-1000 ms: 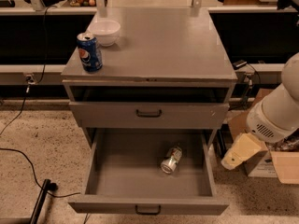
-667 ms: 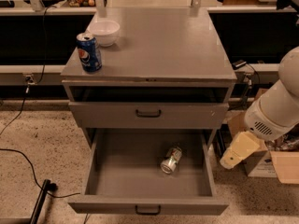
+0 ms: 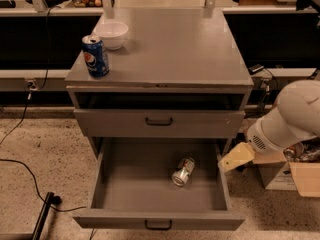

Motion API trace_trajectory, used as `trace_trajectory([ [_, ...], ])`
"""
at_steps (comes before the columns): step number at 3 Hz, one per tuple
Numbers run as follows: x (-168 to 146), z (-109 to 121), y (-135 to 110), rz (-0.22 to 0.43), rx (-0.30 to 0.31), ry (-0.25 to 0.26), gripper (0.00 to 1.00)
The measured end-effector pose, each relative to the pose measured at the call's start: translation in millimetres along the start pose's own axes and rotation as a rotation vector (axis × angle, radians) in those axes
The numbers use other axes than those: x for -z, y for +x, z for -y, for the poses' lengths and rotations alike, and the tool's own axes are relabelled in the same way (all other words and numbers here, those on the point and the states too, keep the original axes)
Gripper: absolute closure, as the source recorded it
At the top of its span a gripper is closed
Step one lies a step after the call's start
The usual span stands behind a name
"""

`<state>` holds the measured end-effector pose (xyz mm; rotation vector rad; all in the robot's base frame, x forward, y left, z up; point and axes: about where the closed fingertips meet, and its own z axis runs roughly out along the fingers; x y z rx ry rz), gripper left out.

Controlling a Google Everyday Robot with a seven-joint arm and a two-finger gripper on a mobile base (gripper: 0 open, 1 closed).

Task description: Pick 7up can from middle drawer and place on counter

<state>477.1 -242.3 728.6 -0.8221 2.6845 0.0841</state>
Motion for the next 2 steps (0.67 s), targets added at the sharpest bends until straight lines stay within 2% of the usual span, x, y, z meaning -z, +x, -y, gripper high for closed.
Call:
trace_trajectory([
  [1,-36.9,23.5,4.8,0.008,-0.032,0.139,0.0],
  [2,-86.2,47.4,1.1,-0.028,-0.067,0.206,0.0],
])
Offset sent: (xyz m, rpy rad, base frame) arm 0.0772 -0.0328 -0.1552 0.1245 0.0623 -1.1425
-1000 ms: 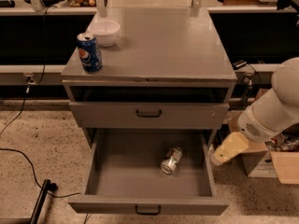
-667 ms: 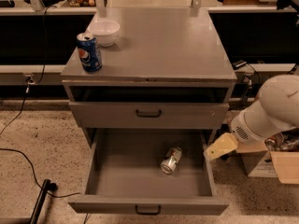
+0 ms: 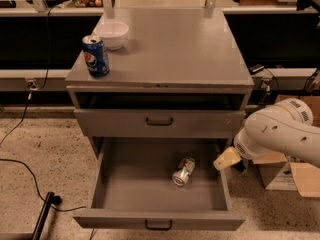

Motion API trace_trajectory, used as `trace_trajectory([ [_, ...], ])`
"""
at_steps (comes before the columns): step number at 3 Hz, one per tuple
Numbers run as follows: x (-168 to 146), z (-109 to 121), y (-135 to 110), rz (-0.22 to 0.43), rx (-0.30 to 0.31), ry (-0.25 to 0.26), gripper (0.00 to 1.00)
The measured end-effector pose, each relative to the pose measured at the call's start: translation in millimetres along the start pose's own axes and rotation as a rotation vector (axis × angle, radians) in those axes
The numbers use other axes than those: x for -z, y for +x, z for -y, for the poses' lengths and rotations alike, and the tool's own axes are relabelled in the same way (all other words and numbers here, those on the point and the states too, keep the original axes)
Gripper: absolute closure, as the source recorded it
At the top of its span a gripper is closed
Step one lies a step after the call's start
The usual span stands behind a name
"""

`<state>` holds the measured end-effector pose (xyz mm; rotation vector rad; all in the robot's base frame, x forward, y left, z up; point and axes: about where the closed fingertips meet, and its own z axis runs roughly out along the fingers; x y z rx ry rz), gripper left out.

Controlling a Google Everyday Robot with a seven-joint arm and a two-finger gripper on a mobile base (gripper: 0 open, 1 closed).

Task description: Pick 7up can from middle drawer and place on counter

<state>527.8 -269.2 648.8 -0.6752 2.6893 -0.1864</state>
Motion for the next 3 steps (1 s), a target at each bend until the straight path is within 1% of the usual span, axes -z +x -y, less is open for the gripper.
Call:
trace_trajectory([
  [1,-2.7,1.1,-3.0,-0.005,-0.061,0.009,0.0],
  [2,-0.7,-0.2,-4.6,0.022,-0.107,-0.07,0.0],
  [3,-6.3,-26.1,-28.3,-0.002,-0.167,-0.229,0.0],
])
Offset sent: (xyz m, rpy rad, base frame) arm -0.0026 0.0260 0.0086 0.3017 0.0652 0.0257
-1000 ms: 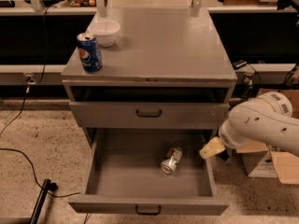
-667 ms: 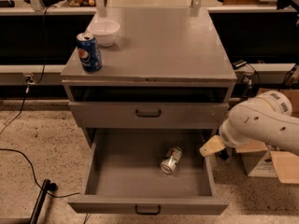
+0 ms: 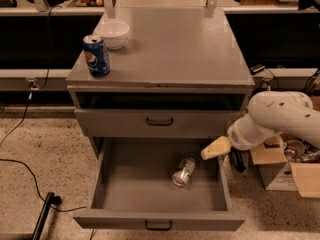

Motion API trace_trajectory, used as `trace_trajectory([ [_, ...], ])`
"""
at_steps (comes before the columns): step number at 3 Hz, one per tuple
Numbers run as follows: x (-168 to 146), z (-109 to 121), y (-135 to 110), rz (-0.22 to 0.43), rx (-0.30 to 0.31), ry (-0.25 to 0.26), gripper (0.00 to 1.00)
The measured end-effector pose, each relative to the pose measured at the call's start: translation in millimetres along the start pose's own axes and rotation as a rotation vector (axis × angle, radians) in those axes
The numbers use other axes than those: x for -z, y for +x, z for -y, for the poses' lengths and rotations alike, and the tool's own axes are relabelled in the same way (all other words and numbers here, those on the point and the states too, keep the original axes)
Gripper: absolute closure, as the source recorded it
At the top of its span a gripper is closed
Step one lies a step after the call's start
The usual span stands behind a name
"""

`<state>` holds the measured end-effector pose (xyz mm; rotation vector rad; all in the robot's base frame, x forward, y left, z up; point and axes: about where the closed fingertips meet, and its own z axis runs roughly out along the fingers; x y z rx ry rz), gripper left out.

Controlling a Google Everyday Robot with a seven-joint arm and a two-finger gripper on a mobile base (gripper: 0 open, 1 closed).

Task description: Pick 7up can from middle drawer and place on counter

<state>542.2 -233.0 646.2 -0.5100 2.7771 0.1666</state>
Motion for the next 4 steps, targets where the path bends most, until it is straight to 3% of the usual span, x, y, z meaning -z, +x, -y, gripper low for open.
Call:
trace_trajectory([
  [1,-10.2,-27.9,-9.2,-0.089,-0.112,-0.064,0.0],
  [2,-32.2,-56.3,-7.1,-0.169,-0.298,-0.103,0.0],
  [3,-34.1,-62.0,-8.1,-0.181,-0.406,-0.105,0.0],
  [4,-33.7,-69.6,-7.2,-0.208,-0.383,-0.145,0.0],
])
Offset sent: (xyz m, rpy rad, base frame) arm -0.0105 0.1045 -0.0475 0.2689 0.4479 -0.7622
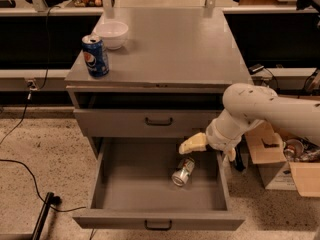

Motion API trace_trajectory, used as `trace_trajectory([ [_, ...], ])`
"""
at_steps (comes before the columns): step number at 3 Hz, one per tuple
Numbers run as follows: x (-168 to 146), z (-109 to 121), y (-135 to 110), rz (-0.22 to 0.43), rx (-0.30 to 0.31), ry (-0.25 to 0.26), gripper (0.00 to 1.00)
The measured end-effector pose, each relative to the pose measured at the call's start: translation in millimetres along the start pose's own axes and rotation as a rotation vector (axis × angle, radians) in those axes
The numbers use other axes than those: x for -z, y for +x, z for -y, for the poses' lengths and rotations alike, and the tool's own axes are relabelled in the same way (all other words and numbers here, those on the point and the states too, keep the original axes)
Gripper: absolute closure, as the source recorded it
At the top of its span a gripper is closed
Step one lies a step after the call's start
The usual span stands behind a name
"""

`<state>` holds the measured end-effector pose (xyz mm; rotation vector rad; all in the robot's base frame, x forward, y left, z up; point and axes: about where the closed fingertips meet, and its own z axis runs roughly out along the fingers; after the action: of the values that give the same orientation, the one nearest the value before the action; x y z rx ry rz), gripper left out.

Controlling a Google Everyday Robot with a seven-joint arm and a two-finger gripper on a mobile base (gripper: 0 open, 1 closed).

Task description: Pick 7up can from middle drawer and place on counter

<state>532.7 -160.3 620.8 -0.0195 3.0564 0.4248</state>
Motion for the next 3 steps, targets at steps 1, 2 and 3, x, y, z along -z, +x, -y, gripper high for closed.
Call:
trace_trajectory([
  [1,-44.4,-11.2,4.3,-0.036,-0.013,0.007,0.0],
  [2,-98.3,-21.2,-3.3,0.004,-0.161,-0.004,0.0],
  [3,-133.1,-29.3,-15.7,0.071,-0.281,-0.017,0.0],
])
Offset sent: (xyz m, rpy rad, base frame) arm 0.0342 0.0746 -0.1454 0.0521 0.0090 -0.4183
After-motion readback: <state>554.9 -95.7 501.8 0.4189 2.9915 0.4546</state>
